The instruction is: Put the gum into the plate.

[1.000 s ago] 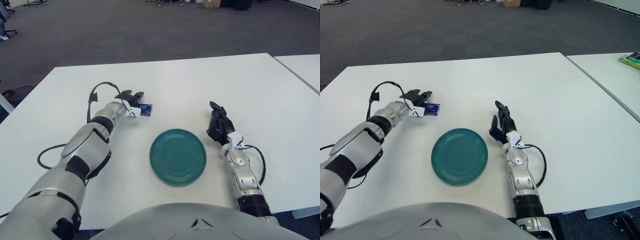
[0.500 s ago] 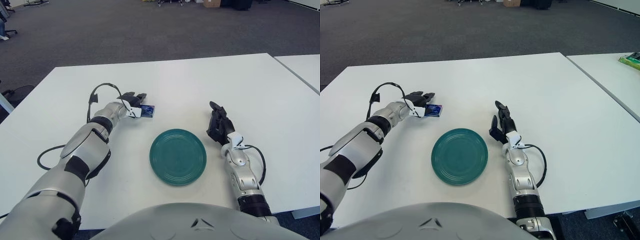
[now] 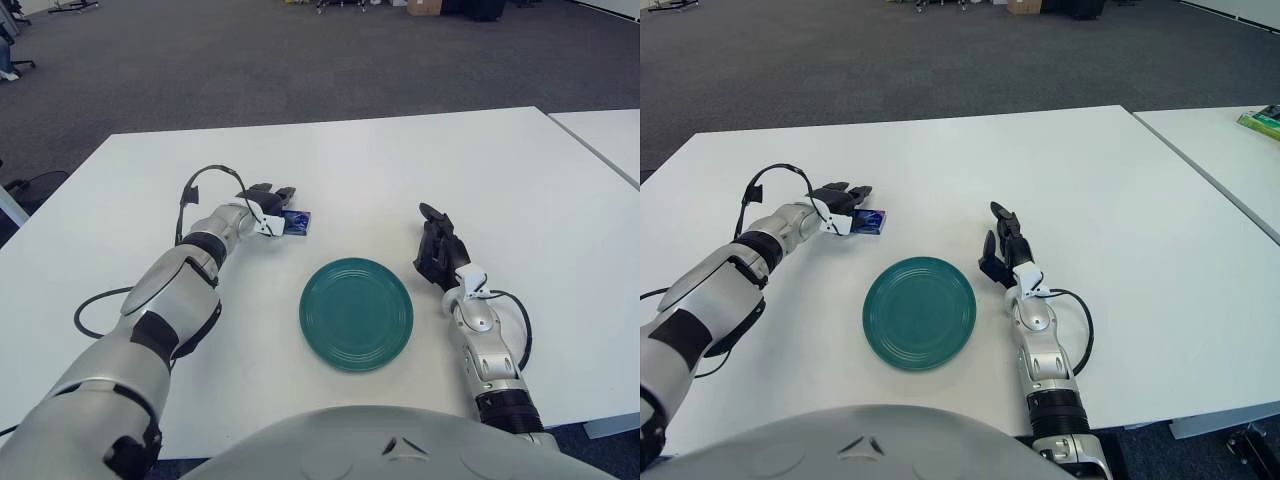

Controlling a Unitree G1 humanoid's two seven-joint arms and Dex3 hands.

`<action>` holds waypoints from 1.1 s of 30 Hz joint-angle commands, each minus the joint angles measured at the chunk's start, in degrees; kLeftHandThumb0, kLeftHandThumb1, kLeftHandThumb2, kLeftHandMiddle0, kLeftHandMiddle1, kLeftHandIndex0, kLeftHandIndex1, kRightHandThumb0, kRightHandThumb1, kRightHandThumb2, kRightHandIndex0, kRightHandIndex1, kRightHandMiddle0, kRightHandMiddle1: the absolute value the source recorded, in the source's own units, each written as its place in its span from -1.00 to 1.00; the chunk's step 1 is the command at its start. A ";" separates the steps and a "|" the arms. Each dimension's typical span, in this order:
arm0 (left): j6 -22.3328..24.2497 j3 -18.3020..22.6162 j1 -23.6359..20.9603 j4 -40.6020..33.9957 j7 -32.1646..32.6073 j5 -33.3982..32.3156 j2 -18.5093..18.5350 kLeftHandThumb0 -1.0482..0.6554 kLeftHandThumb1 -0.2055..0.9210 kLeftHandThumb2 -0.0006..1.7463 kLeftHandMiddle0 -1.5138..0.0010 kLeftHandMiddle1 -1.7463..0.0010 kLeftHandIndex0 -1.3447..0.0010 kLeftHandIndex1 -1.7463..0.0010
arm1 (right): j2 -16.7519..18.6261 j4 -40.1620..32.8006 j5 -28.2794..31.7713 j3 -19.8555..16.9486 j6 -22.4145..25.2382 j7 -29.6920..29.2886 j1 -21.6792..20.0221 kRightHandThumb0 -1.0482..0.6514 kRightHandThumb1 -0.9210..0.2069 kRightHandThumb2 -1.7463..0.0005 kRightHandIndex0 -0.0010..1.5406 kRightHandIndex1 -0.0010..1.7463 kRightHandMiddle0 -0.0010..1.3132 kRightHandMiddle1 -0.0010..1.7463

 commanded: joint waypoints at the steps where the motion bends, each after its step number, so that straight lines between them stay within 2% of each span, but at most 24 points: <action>1: -1.58 -4.12 9.07 2.50 -4.43 4.13 -3.37 -1.00 1.00 -0.57 1.00 1.00 1.00 1.00 | 0.17 2.54 -0.12 -0.13 5.06 -0.12 2.19 -0.53 -1.00 -0.15 -0.81 -0.99 -1.00 -0.52; 22: -3.97 -6.53 9.93 1.83 -4.24 5.39 -3.08 -1.00 1.00 -0.63 1.00 1.00 1.00 1.00 | 0.66 3.23 1.13 -0.43 3.78 0.67 2.24 -0.52 -1.00 -0.15 -0.80 -0.99 -1.00 -0.50; 33: -7.25 -8.52 8.66 -0.63 -2.66 5.90 -1.03 -1.00 1.00 -0.62 1.00 1.00 1.00 1.00 | 0.65 3.10 0.19 0.05 4.17 0.14 2.39 -0.52 -1.00 -0.15 -0.81 -1.00 -1.00 -0.50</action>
